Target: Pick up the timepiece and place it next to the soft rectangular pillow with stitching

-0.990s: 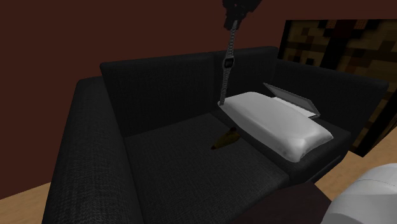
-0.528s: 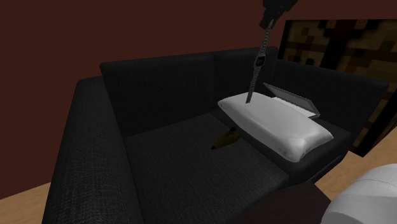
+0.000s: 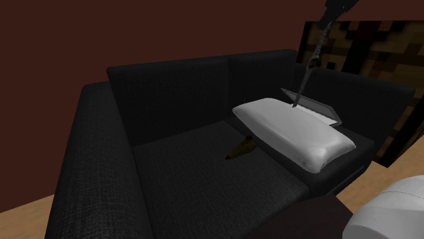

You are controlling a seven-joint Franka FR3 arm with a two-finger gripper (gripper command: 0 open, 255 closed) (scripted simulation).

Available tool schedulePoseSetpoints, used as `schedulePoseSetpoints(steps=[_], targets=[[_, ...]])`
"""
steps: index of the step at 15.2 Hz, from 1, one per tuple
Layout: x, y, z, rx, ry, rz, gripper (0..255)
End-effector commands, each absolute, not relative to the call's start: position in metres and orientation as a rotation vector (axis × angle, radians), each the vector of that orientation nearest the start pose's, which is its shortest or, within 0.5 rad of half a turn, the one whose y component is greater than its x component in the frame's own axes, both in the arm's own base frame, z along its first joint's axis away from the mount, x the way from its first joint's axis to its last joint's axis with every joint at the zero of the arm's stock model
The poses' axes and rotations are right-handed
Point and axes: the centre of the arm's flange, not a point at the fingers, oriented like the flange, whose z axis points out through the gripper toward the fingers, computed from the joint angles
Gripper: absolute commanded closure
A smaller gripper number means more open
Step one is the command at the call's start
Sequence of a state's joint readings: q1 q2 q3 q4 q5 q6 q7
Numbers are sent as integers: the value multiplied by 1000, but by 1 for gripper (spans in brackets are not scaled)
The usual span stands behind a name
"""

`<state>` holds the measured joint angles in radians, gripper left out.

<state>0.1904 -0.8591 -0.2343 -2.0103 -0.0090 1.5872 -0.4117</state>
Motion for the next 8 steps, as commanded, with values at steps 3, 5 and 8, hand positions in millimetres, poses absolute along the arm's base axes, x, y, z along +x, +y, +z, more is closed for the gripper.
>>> schedulePoseSetpoints(steps=[3, 5, 8], targets=[[260, -106, 759, -2921, -606, -674, 255], [260, -106, 749, -2921, -606, -674, 255], [260, -106, 733, -2921, -606, -674, 255]])
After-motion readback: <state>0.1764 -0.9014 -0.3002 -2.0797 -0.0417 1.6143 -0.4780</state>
